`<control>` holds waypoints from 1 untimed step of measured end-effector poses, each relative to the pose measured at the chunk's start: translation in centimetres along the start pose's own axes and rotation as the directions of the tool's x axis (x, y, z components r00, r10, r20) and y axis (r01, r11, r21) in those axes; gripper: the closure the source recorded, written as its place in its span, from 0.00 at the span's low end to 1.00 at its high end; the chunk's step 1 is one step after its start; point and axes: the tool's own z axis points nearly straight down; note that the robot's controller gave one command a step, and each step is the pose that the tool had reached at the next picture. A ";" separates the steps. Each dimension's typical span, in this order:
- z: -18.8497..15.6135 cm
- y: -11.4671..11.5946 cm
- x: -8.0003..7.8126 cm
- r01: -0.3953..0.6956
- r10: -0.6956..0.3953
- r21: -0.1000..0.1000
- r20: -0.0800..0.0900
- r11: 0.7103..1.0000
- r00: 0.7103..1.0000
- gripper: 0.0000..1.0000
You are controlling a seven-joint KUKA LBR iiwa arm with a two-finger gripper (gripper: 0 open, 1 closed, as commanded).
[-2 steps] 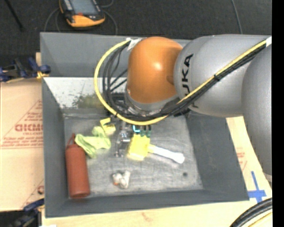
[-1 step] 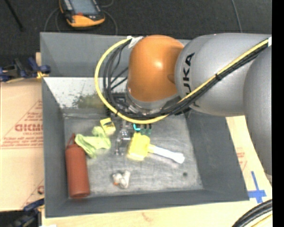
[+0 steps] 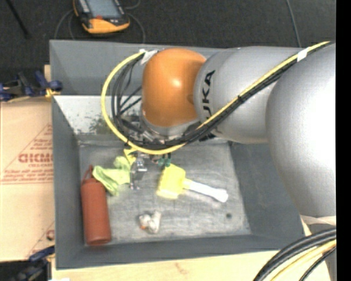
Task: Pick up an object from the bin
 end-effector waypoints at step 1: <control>2.4 0.9 -2.5 0.134 -0.134 0.002 -0.020 0.991 0.991 0.00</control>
Offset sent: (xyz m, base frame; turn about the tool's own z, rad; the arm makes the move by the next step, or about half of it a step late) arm -0.0019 0.0225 -0.0897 -0.3333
